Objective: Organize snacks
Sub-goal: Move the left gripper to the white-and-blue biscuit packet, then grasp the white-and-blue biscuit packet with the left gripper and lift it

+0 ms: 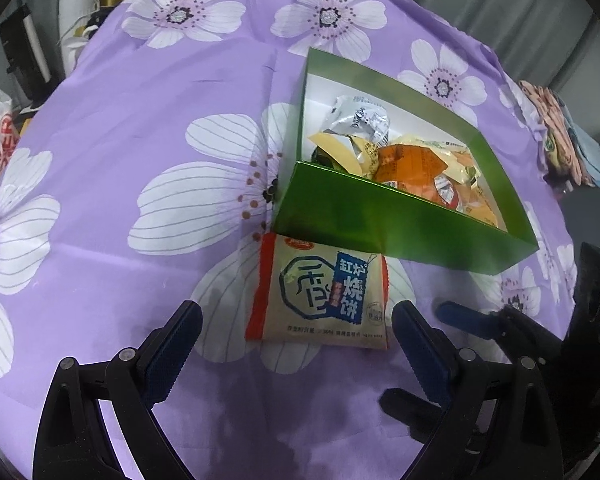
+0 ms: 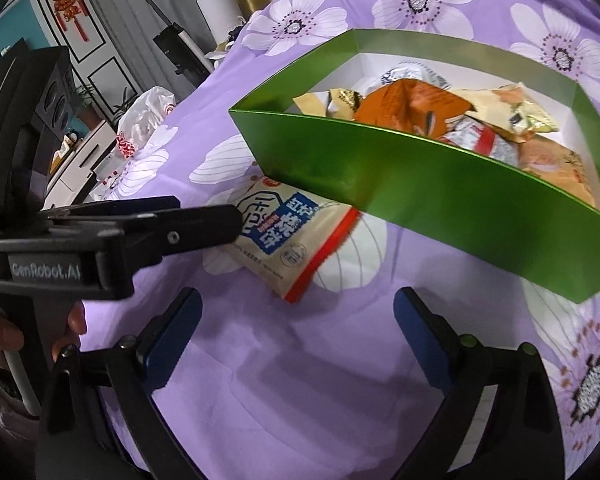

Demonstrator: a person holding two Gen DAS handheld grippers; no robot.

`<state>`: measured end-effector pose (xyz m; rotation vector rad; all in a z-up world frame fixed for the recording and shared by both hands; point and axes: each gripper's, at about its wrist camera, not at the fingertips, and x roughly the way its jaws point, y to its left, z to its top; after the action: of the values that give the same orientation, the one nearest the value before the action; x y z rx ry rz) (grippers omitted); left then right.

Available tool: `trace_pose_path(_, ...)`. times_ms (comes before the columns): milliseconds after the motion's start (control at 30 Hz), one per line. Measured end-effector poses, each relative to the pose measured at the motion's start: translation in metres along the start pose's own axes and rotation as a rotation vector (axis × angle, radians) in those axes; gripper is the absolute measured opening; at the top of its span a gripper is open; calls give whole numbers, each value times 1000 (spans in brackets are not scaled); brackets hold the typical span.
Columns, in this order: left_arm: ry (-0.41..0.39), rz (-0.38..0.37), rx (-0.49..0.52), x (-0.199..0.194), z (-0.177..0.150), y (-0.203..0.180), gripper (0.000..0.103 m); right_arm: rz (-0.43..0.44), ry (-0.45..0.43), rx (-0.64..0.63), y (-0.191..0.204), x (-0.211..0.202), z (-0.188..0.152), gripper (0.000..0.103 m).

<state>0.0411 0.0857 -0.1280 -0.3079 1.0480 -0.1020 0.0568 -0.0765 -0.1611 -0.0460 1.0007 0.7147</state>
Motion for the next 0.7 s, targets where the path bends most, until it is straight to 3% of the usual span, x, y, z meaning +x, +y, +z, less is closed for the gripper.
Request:
trace_pose_path(300,29,-81,-17,12,4,6,95,59,-17,0,-4,13,6,85)
trace_pose_path(500,53,-121,-30,22,4,9,74,87,-20,-13,-1,21,11,76)
trace_pose_path(700,60,-152,-41,23,3,12,73,81,-20,-28,1,26,15,64)
